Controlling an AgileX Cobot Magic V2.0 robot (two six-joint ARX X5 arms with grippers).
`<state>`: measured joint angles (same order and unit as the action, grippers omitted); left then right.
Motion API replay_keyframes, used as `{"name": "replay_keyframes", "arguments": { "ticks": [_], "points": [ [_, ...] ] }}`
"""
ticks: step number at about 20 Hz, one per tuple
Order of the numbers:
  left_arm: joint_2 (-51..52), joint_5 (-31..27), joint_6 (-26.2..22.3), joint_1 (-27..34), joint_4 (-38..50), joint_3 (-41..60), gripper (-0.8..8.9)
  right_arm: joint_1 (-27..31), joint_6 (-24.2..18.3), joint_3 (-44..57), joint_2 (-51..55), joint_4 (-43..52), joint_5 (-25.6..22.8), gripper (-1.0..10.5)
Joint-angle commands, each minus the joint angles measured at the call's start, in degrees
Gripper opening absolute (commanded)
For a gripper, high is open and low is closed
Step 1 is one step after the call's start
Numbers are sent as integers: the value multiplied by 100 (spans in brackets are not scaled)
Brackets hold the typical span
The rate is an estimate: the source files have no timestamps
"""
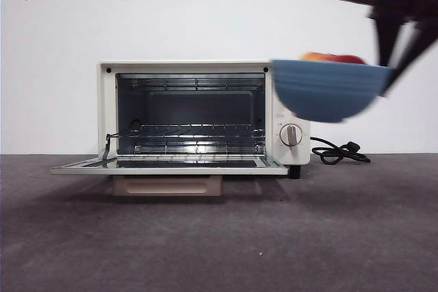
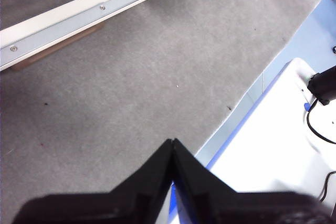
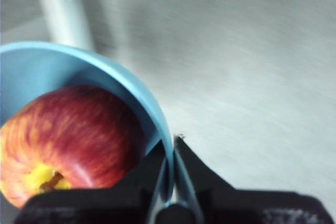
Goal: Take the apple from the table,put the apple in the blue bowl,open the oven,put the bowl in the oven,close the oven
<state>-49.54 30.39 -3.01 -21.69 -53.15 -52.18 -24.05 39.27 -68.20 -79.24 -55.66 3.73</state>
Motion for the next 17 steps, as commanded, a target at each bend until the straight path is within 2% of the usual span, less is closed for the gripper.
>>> {"name": "replay_keyframes", "arguments": {
  "ticks": [1,5,10,14,17],
  "points": [
    [28,13,7,0,2,2,-5,-195,83,-544,-564,77,87,-12],
    [55,7,42,0,-103,2,-5,-321,98,-1705,-1718,92,575,-12],
    [55,2,-4,0,-125,2,-5,-490,323,-3464,-3154,-258,579,-12],
    [55,4,-22,0,-144,2,-5,-490,640,-4809,-4096,-706,592,-12],
    [55,2,-31,0,-136,2,-5,-487,1032,-5552,-4594,-925,632,-12]
  ]
}}
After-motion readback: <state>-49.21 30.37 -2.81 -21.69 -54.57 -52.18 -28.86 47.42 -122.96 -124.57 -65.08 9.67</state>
